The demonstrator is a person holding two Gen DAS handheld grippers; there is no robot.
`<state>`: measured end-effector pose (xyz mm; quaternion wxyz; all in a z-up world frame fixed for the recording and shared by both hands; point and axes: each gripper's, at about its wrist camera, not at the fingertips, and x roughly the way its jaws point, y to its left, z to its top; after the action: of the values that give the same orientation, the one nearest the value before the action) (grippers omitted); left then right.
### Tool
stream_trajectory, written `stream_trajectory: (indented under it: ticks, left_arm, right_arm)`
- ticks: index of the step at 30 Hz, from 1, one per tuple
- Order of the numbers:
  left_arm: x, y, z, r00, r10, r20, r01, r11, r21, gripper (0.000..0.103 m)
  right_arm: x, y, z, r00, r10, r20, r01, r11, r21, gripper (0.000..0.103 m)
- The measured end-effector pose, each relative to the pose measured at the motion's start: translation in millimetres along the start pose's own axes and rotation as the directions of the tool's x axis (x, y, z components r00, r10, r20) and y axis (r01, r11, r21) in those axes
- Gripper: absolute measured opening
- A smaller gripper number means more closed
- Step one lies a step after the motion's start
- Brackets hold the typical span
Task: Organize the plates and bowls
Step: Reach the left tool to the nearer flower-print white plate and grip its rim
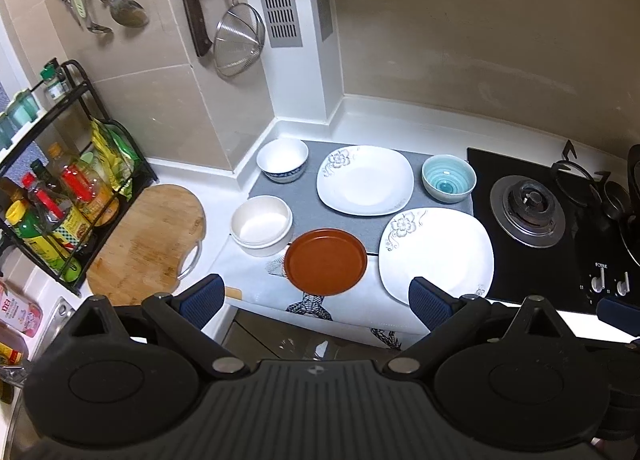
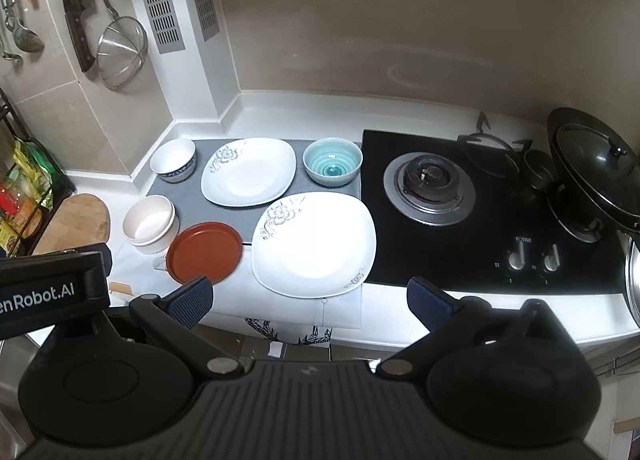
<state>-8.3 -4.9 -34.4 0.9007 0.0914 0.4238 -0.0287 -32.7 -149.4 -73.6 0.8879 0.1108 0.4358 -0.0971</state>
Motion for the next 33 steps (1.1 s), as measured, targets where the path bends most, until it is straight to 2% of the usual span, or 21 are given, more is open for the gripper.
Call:
stream_trajectory:
  ticks: [4, 7, 9, 11, 13, 14, 15, 17, 19, 20, 22, 24, 25, 28, 30, 31, 33]
  left_arm:
    - [30.6, 2.1, -0.6, 0.999, -0.048, -0.024, 0.048, 0.999, 0.003, 0.099]
    - [62.1, 9.4, -7.9, 0.992, -0.123, -0.006, 0.122, 0.992, -0.009, 0.099]
    - [86.7, 15.6, -12.4, 0.975, -0.221, 0.019, 0.221, 0.975, -0.005, 0.099]
    - [119.9, 19.3, -11.8, 0.957, -0.288, -0.03, 0.288, 0.958, -0.014, 0.099]
    - [158.2, 22.7, -7.1, 0.927, -0.359, -0.106, 0.357, 0.933, -0.038, 0.099]
    - [179.7, 23.7, -3.5, 0.907, -0.394, -0.148, 0.39, 0.919, -0.057, 0.099]
    - [202.3, 24.5, 0.5, 0.884, -0.426, -0.192, 0.419, 0.905, -0.076, 0.098]
    - [249.8, 24.3, 7.9, 0.822, -0.494, -0.282, 0.479, 0.869, -0.125, 0.094]
    - [295.0, 24.2, 15.3, 0.753, -0.572, -0.325, 0.543, 0.819, -0.184, 0.09]
    - [315.4, 21.6, 20.2, 0.725, -0.595, -0.346, 0.562, 0.802, -0.203, 0.088]
    - [349.9, 12.6, 30.6, 0.689, -0.616, -0.382, 0.585, 0.784, -0.209, 0.086]
    - [377.2, 0.1, 40.8, 0.66, -0.631, -0.407, 0.614, 0.766, -0.193, 0.081]
    - [388.8, -7.8, 46.2, 0.654, -0.628, -0.422, 0.617, 0.765, -0.183, 0.08]
    - [420.3, -23.8, 56.9, 0.65, -0.606, -0.459, 0.603, 0.779, -0.174, 0.071]
    - [439.1, -29.3, 59.0, 0.645, -0.59, -0.485, 0.58, 0.792, -0.191, 0.06]
    - [446.5, -32.2, 59.0, 0.636, -0.594, -0.493, 0.583, 0.788, -0.198, 0.057]
    - [455.1, -37.6, 57.3, 0.628, -0.588, -0.51, 0.579, 0.791, -0.199, 0.05]
  right_arm:
    - [29.7, -4.0, -1.3, 0.999, 0.035, -0.035, -0.034, 0.999, 0.027, 0.103]
    - [58.4, -13.0, -7.8, 0.998, 0.061, -0.006, -0.061, 0.997, 0.038, 0.103]
    - [78.5, -24.8, -13.3, 0.995, 0.091, 0.048, -0.093, 0.995, 0.043, 0.103]
    - [98.7, -43.4, -18.5, 0.98, 0.161, 0.114, -0.171, 0.982, 0.081, 0.103]
    - [120.4, -65.3, -20.8, 0.956, 0.242, 0.168, -0.264, 0.957, 0.119, 0.103]
    - [135.1, -73.9, -20.4, 0.952, 0.26, 0.164, -0.282, 0.951, 0.13, 0.103]
    - [150.2, -81.3, -19.2, 0.958, 0.255, 0.134, -0.274, 0.95, 0.148, 0.103]
    - [180.2, -97.2, -15.0, 0.959, 0.276, 0.058, -0.282, 0.936, 0.212, 0.103]
    - [203.7, -111.3, -13.2, 0.95, 0.309, 0.034, -0.306, 0.907, 0.288, 0.103]
    - [214.3, -118.2, -11.1, 0.949, 0.313, 0.034, -0.307, 0.896, 0.322, 0.103]
    - [234.0, -131.9, -8.1, 0.954, 0.298, 0.044, -0.291, 0.875, 0.386, 0.103]
    - [253.0, -144.8, -4.8, 0.956, 0.289, 0.041, -0.275, 0.843, 0.462, 0.103]
    - [261.8, -149.8, -3.4, 0.956, 0.292, 0.034, -0.269, 0.821, 0.503, 0.103]
    - [286.7, -166.3, -2.4, 0.945, 0.324, 0.037, -0.281, 0.753, 0.594, 0.101]
    - [299.7, -174.1, -4.9, 0.936, 0.35, 0.046, -0.295, 0.705, 0.644, 0.101]
    - [305.7, -176.8, -6.8, 0.933, 0.356, 0.046, -0.296, 0.691, 0.659, 0.1]
    - [315.4, -181.5, -9.3, 0.93, 0.366, 0.029, -0.291, 0.687, 0.666, 0.099]
